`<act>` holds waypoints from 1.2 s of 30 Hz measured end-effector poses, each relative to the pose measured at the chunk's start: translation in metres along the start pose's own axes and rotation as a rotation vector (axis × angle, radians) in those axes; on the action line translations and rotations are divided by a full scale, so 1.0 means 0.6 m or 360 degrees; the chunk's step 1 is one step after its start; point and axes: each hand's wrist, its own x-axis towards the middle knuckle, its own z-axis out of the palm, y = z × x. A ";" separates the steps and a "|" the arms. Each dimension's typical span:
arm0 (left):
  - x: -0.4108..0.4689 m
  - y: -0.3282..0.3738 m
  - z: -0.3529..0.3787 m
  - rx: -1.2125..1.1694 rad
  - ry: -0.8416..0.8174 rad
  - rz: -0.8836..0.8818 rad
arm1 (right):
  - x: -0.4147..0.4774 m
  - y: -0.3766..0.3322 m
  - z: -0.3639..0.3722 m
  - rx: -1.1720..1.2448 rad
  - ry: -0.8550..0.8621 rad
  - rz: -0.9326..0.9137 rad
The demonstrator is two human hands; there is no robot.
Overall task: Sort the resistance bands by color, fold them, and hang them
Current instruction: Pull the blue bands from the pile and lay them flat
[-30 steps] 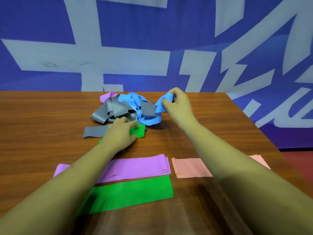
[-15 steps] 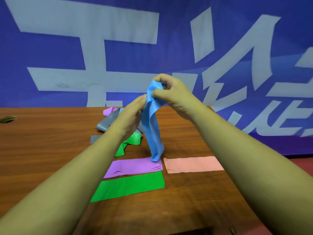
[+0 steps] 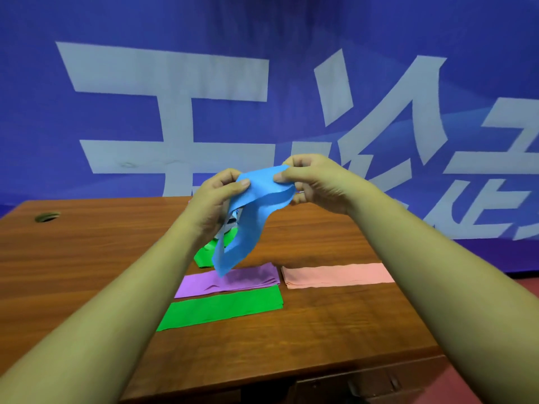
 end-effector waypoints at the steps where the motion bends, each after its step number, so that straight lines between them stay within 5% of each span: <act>1: -0.008 0.003 -0.004 0.0057 -0.0011 -0.0006 | -0.003 0.000 0.005 -0.0003 -0.0001 -0.0003; 15: -0.113 -0.032 -0.030 0.0821 -0.0137 -0.0094 | -0.050 -0.048 0.075 -0.0265 0.0147 -0.0304; 18: -0.141 -0.056 -0.027 0.0821 -0.0357 -0.0247 | -0.054 -0.057 0.086 -0.0266 0.0199 -0.0371; 25: -0.207 -0.126 -0.062 0.1050 -0.0357 -0.0509 | -0.041 -0.048 0.063 -0.0187 0.0793 -0.0392; 31: -0.241 -0.125 -0.105 0.0630 -0.0128 -0.0685 | -0.043 0.043 0.006 -0.0164 0.1210 -0.0120; 36: -0.245 -0.111 -0.132 0.0314 0.0147 -0.0734 | -0.065 0.134 -0.005 0.0032 0.1273 0.0118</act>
